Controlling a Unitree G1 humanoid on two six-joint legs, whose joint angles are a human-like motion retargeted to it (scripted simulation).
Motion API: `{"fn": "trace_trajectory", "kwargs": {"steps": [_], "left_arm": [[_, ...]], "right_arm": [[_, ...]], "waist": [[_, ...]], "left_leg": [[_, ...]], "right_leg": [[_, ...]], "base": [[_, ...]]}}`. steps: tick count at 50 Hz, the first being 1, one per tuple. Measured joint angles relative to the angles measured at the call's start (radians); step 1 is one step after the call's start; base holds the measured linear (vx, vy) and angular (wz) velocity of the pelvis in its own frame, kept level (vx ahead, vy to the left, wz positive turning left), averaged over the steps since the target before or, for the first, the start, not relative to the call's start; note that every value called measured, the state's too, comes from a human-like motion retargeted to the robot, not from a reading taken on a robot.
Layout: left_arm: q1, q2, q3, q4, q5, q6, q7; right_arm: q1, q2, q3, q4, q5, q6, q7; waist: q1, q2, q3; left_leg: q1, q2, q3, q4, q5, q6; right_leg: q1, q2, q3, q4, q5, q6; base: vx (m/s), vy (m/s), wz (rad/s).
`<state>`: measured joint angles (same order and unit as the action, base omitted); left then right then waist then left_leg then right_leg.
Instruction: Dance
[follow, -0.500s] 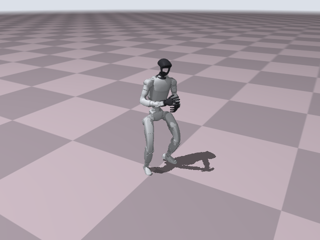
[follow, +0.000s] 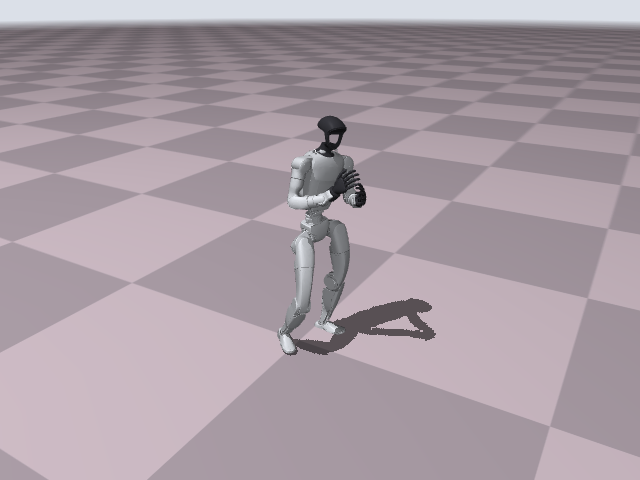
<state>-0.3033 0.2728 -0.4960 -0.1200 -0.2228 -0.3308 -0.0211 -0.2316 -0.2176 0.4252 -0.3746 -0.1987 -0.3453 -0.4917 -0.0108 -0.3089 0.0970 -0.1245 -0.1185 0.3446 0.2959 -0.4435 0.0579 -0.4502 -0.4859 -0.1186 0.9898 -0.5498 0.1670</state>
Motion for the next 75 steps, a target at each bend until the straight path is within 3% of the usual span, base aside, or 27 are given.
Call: {"fn": "trace_trajectory", "kwargs": {"steps": [4,33,45,52,63,71,75], "left_arm": [[-0.030,0.009,0.006,-0.002,0.055,-0.022,0.059],[-0.045,0.065,0.214,-0.178,0.336,-0.143,0.311],[-0.181,0.100,0.205,-0.278,0.377,-0.177,0.314],[-0.311,0.131,0.171,-0.348,0.389,-0.196,0.317],[-0.477,0.099,0.104,-0.359,0.408,-0.189,0.320],[-0.510,0.033,0.088,-0.282,0.352,-0.163,0.283],[-0.516,0.007,0.084,-0.236,0.355,-0.146,0.286]], "right_arm": [[-0.029,0.009,-0.013,0.000,-0.069,-0.001,-0.043],[-0.234,0.011,-0.107,-0.020,-0.385,0.041,-0.198],[-0.257,-0.002,-0.104,-0.050,-0.401,0.049,-0.204],[-0.327,-0.003,-0.112,-0.102,-0.398,0.048,-0.224],[-0.409,-0.014,-0.094,-0.124,-0.348,0.013,-0.206],[-0.428,-0.022,-0.094,-0.146,-0.244,-0.023,-0.125],[-0.456,-0.019,-0.077,-0.141,-0.218,-0.026,-0.098]], "waist": [[0.000,0.005,0.008],[0.126,-0.023,0.025],[0.094,-0.036,0.011],[0.078,-0.041,-0.011],[0.093,-0.015,0.001],[0.133,0.054,0.044],[0.133,0.067,0.058]], "left_leg": [[0.031,-0.009,-0.009,-0.083,0.033,-0.001],[0.054,-0.039,-0.034,-0.129,0.045,0.016],[0.057,-0.012,-0.056,-0.096,0.043,-0.006],[0.002,0.036,-0.080,-0.011,0.039,-0.033],[-0.158,0.184,-0.135,0.216,0.036,-0.099],[-0.288,0.320,-0.184,0.363,0.112,-0.169],[-0.337,0.350,-0.163,0.418,0.098,-0.156]], "right_leg": [[-0.016,0.033,0.001,-0.071,0.015,0.014],[0.025,0.017,-0.036,-0.233,0.056,0.043],[0.057,0.056,0.064,-0.254,0.053,0.090],[0.082,0.106,0.109,-0.267,-0.019,0.080],[0.079,0.238,0.072,-0.315,-0.122,0.000],[0.057,0.365,0.017,-0.361,-0.090,-0.058],[0.020,0.379,-0.007,-0.338,-0.086,-0.078]], "base": [[0.03,0.11,0.16],[0.00,0.01,0.02],[0.01,-0.09,0.15],[-0.01,-0.22,0.19],[-0.07,-0.28,0.06],[-0.12,-0.26,-0.05],[-0.13,-0.21,0.20]]}}
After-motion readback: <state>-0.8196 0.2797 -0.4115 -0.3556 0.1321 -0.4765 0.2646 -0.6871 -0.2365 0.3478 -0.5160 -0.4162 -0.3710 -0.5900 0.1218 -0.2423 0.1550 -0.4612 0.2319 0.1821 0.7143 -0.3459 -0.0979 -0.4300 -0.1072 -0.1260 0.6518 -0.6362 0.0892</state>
